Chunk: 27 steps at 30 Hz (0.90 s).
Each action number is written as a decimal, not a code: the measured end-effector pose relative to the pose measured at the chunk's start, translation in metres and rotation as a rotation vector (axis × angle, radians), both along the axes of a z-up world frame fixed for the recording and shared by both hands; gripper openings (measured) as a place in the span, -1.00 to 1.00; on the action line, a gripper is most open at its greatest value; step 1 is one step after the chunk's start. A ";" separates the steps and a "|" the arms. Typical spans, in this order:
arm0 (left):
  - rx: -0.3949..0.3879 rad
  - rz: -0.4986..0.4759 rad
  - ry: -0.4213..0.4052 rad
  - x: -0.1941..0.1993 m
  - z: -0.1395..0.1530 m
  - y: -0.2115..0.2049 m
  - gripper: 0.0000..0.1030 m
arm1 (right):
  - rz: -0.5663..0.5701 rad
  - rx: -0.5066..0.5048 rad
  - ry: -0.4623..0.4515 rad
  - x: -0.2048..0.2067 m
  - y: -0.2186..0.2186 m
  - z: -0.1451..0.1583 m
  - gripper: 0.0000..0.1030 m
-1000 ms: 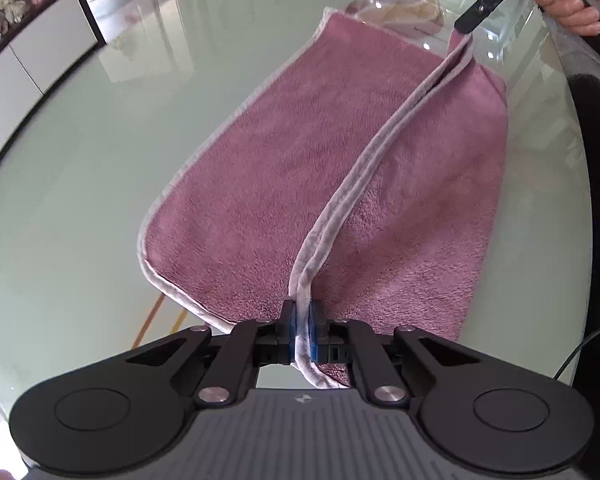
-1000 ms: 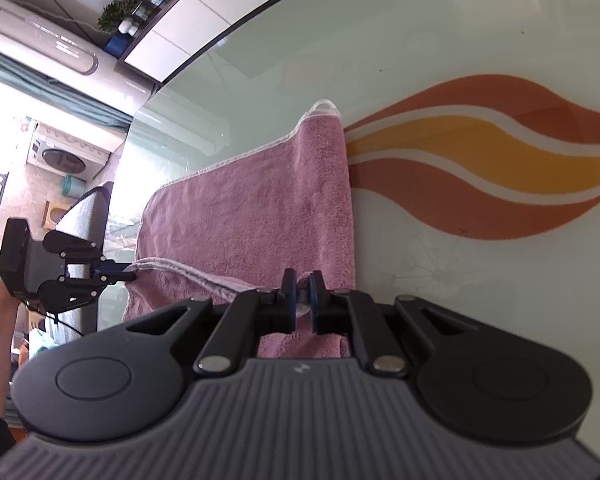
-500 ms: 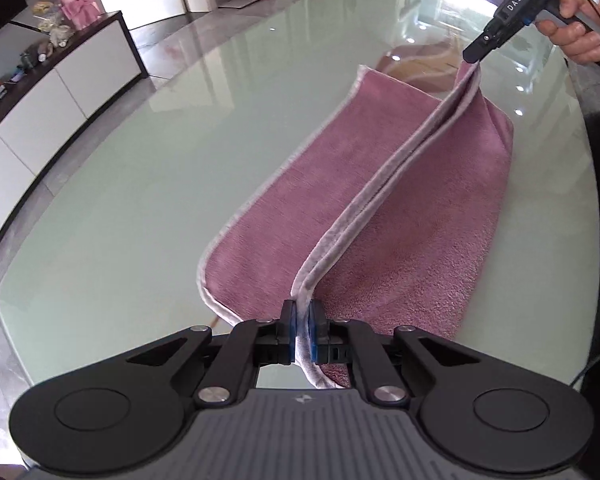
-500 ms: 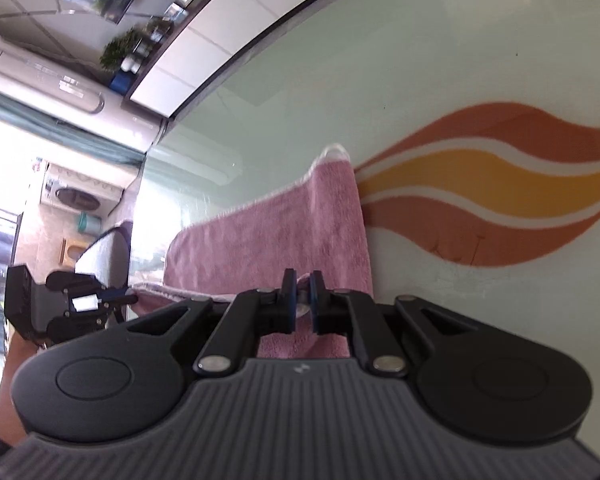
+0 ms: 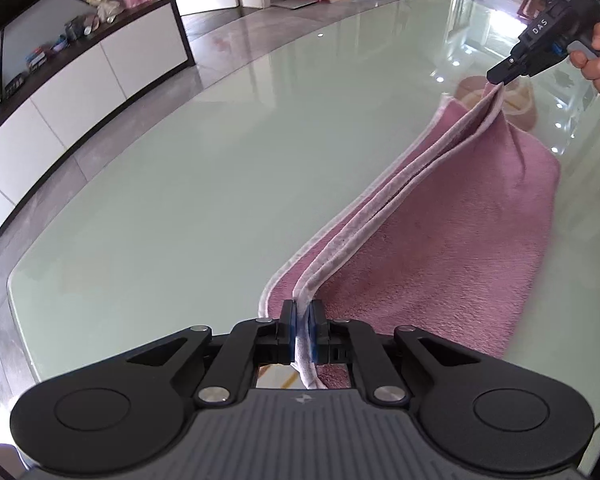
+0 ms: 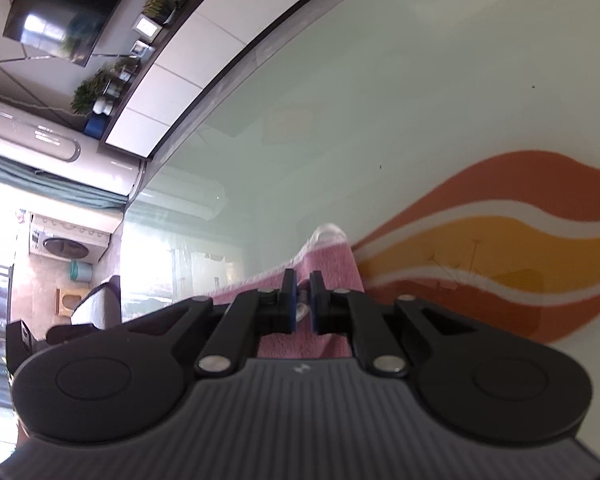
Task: Fold towel
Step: 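Lower the folded edge onto the towel and open both grippers, then move both open grippers to the two ends of the towel's long folded edge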
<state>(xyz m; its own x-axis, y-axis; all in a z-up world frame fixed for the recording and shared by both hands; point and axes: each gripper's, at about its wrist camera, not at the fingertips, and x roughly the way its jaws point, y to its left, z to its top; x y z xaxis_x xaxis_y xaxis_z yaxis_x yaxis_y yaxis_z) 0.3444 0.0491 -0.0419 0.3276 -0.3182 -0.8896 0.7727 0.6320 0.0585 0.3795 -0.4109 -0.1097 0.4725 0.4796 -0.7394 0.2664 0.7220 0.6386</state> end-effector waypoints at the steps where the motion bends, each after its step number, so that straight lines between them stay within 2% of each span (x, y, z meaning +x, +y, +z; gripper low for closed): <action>1: 0.004 0.003 0.006 0.004 -0.005 -0.002 -0.86 | -0.002 0.004 0.004 0.002 0.000 -0.001 -0.88; 9: 0.019 0.023 0.034 0.011 -0.023 -0.005 -0.81 | -0.048 0.062 0.031 0.015 -0.005 -0.022 -0.83; 10: 0.023 0.029 0.033 0.012 -0.025 -0.006 -0.78 | -0.054 0.073 0.027 0.014 -0.006 -0.024 -0.76; 11: 0.024 0.032 0.033 0.011 -0.025 -0.006 -0.75 | -0.061 0.083 0.024 0.014 -0.008 -0.026 -0.54; 12: 0.030 0.044 0.028 0.012 -0.027 -0.007 -0.65 | -0.073 0.088 0.007 0.011 -0.011 -0.025 -0.41; 13: 0.040 0.059 0.011 0.013 -0.028 -0.008 -0.46 | -0.086 0.089 -0.007 0.008 -0.013 -0.023 -0.19; 14: 0.047 0.066 -0.001 0.012 -0.026 -0.008 -0.38 | -0.109 0.086 -0.041 0.002 -0.018 -0.018 -0.14; 15: 0.055 0.074 -0.018 0.010 -0.023 -0.008 -0.27 | -0.111 0.077 -0.065 -0.002 -0.021 -0.013 -0.14; 18: 0.061 0.099 -0.049 0.004 -0.014 -0.006 -0.26 | -0.034 0.025 -0.146 -0.019 -0.016 0.007 -0.21; 20: 0.030 0.115 -0.059 -0.005 -0.003 -0.004 -0.25 | 0.049 0.034 -0.175 -0.029 -0.004 0.013 -0.27; 21: -0.025 0.115 -0.057 -0.020 0.008 -0.006 -0.17 | 0.097 0.045 -0.190 -0.035 0.002 0.015 -0.29; 22: -0.048 0.105 -0.050 -0.025 0.010 -0.008 0.02 | 0.150 0.044 -0.191 -0.041 0.014 0.015 -0.34; 23: -0.084 0.081 -0.043 -0.039 0.013 -0.013 0.11 | 0.170 0.001 -0.170 -0.039 0.022 0.009 -0.38; 24: -0.088 0.074 -0.041 -0.042 0.012 -0.014 0.23 | 0.189 -0.042 -0.150 -0.037 0.031 0.003 -0.38; 26: -0.089 0.041 -0.038 -0.058 0.005 -0.026 0.24 | 0.228 -0.128 -0.109 -0.033 0.048 -0.009 -0.55; 27: -0.082 0.037 -0.037 -0.062 0.001 -0.031 0.23 | 0.226 -0.140 -0.104 -0.028 0.050 -0.015 -0.57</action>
<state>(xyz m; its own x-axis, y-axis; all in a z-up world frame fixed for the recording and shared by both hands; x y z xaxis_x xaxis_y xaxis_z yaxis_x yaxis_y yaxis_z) 0.2828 0.0185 -0.0407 0.3726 -0.3771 -0.8479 0.7473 0.6636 0.0332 0.3515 -0.3608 -0.1252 0.4418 0.4783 -0.7590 0.0265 0.8387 0.5439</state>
